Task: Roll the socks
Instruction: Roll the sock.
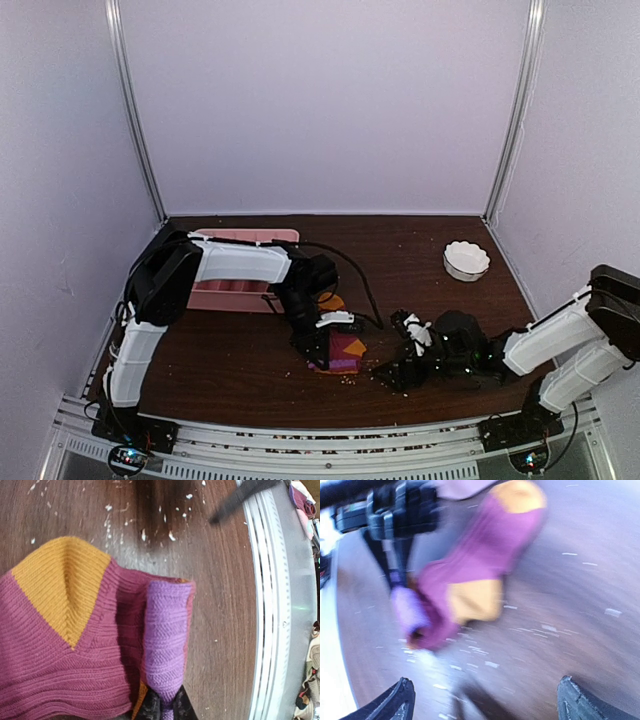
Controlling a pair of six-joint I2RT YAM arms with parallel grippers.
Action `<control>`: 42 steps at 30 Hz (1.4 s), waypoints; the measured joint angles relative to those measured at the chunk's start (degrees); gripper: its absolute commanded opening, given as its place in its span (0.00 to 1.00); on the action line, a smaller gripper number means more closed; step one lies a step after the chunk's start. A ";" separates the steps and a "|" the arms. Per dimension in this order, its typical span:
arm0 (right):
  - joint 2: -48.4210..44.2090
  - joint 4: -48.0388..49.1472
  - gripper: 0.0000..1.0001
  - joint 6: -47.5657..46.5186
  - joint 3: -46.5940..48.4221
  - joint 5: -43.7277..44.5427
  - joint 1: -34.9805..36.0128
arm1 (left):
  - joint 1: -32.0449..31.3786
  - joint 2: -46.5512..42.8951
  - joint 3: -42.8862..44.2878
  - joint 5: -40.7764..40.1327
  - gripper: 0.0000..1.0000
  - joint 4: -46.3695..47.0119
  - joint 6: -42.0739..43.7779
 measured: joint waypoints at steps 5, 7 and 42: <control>-12.17 1.75 1.00 3.39 -7.15 12.87 0.04 | 0.44 0.17 0.04 0.20 0.07 -3.13 1.62; -16.48 5.55 0.99 7.74 -10.69 18.29 0.04 | 0.44 0.24 0.11 0.09 0.07 -3.93 2.08; 14.45 -12.28 0.38 -46.60 20.81 20.28 18.40 | 0.46 16.87 26.62 2.43 0.13 -25.88 1.57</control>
